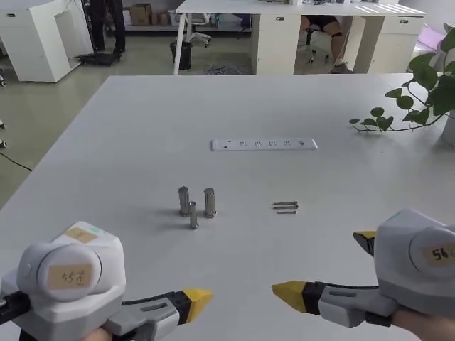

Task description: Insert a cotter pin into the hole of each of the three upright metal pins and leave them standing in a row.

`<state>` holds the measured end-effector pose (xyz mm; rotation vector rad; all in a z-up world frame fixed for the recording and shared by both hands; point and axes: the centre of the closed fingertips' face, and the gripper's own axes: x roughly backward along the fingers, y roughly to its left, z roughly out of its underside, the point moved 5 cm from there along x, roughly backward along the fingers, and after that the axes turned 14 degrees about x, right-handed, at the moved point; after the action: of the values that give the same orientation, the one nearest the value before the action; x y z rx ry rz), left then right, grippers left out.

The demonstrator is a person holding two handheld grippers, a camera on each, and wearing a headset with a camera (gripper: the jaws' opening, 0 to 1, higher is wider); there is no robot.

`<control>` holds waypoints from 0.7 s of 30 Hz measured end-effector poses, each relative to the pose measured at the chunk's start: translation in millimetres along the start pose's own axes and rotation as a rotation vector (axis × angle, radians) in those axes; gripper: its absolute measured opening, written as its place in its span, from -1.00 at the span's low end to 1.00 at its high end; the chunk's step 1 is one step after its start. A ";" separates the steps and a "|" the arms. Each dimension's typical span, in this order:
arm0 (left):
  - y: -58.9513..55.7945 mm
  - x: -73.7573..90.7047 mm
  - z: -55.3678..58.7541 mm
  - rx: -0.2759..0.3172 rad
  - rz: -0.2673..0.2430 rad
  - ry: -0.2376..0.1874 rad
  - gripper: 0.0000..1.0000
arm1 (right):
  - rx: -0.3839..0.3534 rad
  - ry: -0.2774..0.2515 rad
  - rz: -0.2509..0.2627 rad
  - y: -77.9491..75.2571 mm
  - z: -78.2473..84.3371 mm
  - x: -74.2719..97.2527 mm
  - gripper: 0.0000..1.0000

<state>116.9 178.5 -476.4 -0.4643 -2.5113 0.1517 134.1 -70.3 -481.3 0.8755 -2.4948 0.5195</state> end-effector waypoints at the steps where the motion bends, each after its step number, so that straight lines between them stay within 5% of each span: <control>1: 0.3 0.0 -0.4 -0.001 -0.002 -0.004 0.98 | -0.001 -0.002 -0.002 0.3 -0.1 -0.2 0.95; 11: 11.1 -9.6 -9.9 0.005 -0.005 -0.035 0.69 | -0.006 -0.011 -0.026 0.6 -1.4 -0.9 0.78; 21: 23.3 -43.5 -25.0 0.002 0.033 -0.063 0.33 | -0.014 -0.047 -0.036 -0.8 -5.9 -3.4 0.62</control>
<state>171.5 184.8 -483.2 -0.5076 -2.5655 0.1841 138.7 -66.3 -478.0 0.9356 -2.5165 0.4748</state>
